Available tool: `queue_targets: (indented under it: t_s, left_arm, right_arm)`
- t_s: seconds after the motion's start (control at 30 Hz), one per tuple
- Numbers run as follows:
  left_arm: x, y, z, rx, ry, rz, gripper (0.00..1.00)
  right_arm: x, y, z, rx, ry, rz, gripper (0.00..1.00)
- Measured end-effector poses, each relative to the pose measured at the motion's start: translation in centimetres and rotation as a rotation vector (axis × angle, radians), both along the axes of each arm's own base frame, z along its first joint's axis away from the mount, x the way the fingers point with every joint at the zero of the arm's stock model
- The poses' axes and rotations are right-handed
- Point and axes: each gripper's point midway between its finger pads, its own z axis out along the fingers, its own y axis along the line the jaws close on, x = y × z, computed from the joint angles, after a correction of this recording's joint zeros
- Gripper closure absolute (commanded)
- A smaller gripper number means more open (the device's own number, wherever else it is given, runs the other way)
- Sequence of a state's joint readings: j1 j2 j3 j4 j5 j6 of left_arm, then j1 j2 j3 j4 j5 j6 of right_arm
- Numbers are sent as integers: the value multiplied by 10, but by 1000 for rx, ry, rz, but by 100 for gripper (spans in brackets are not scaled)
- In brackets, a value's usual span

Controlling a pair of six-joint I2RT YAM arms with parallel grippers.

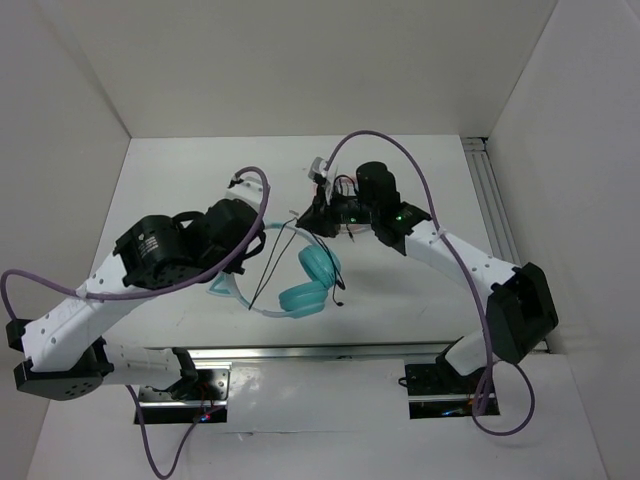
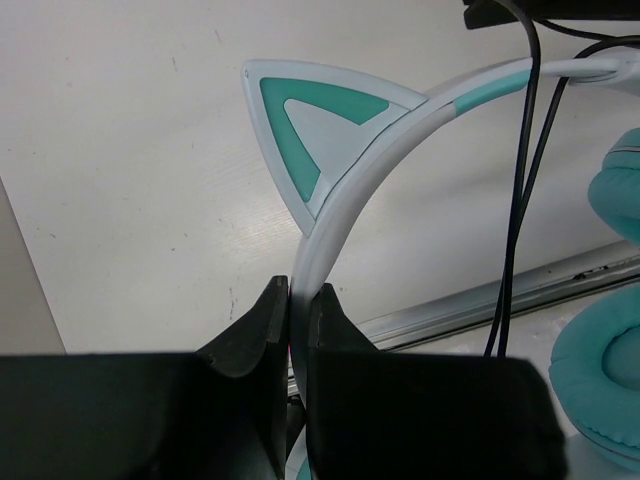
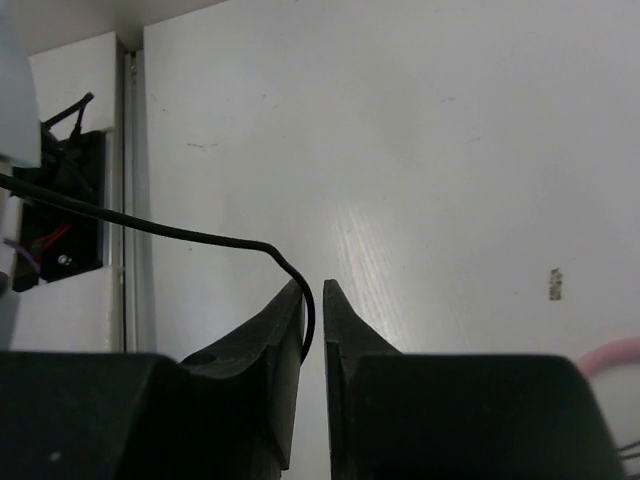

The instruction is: Wrap the headphones

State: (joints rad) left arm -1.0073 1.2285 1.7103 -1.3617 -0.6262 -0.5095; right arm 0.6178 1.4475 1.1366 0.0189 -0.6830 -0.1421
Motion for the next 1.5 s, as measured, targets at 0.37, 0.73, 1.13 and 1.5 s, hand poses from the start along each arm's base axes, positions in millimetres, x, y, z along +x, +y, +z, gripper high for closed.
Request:
queue_targets:
  t_s: [0.37,0.73,1.13,1.5]
  left_arm:
    - [5,-2,17,-64,-42,61,100]
    - [12,7,20,-95,-58,138,100]
    - [16,16,43,-215,-109,194,100]
    - [20,23,63,-309,-155,252,100]
  right_arm:
    - [-24,10,-40,64,178,129,63]
    - [-35,22,-35,148,200,197,64]
    - [-37,68,-85,189,349,259,64]
    - [-38,103,-150,170,476,250,65]
